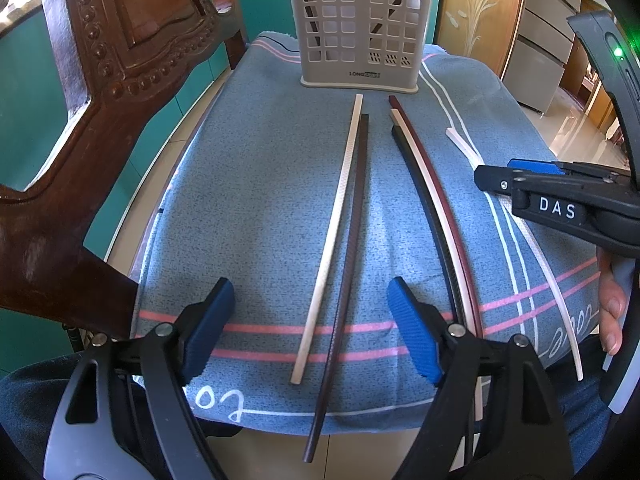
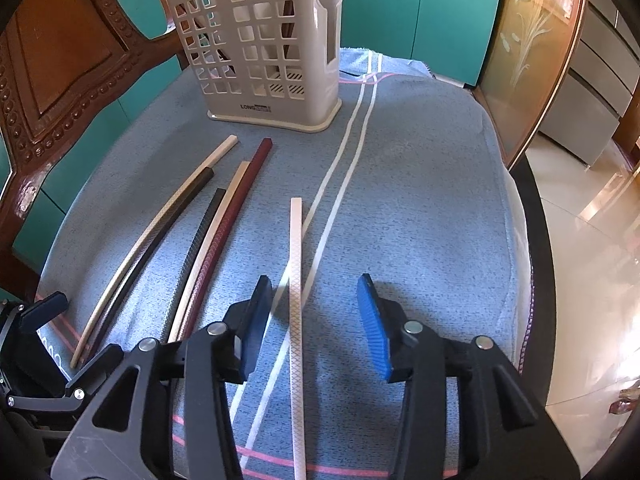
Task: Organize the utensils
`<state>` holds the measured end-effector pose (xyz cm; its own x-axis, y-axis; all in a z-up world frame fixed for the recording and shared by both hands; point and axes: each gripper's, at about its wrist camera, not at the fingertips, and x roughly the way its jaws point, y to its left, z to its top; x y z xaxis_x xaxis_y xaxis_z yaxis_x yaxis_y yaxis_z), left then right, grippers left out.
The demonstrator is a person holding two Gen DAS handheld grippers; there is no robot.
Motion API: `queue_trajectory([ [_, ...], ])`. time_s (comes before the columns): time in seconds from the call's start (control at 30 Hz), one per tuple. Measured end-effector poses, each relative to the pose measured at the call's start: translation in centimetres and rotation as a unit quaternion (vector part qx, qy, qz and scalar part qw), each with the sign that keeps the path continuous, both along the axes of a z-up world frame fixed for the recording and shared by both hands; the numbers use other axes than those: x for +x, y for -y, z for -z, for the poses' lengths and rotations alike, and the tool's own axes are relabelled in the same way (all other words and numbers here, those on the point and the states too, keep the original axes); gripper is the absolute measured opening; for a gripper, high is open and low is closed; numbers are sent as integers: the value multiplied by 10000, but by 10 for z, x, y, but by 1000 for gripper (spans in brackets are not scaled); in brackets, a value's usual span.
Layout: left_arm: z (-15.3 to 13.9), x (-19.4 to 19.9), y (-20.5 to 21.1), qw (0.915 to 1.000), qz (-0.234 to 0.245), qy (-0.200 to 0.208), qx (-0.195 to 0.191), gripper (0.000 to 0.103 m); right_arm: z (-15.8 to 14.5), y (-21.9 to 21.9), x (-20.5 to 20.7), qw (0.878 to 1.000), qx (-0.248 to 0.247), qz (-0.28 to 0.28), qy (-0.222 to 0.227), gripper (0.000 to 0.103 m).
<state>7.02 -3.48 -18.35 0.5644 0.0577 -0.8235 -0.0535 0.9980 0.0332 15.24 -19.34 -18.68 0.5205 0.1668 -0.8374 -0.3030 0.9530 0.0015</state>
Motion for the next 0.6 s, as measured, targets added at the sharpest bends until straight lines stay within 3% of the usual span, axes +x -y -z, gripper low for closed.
queue_trajectory([
  [0.2, 0, 0, 0, 10000, -1, 0, 5, 80, 2, -4, -2, 9999, -77, -84, 48, 46],
  [0.27, 0, 0, 0, 10000, -5, 0, 5, 80, 2, -8, -5, 9997, -41, -211, 67, 37],
  [0.33, 0, 0, 0, 10000, -1, -2, 11, 80, 1, -11, -6, 9994, 0, -327, 71, 18],
  [0.4, -1, 1, 0, 10000, 9, 0, 34, 80, -1, -12, -7, 9993, 18, -367, 87, 10],
  [0.6, -16, 10, -6, 9996, 61, 142, -224, 80, -13, 11, 2, 9990, 444, 22, 54, 9],
])
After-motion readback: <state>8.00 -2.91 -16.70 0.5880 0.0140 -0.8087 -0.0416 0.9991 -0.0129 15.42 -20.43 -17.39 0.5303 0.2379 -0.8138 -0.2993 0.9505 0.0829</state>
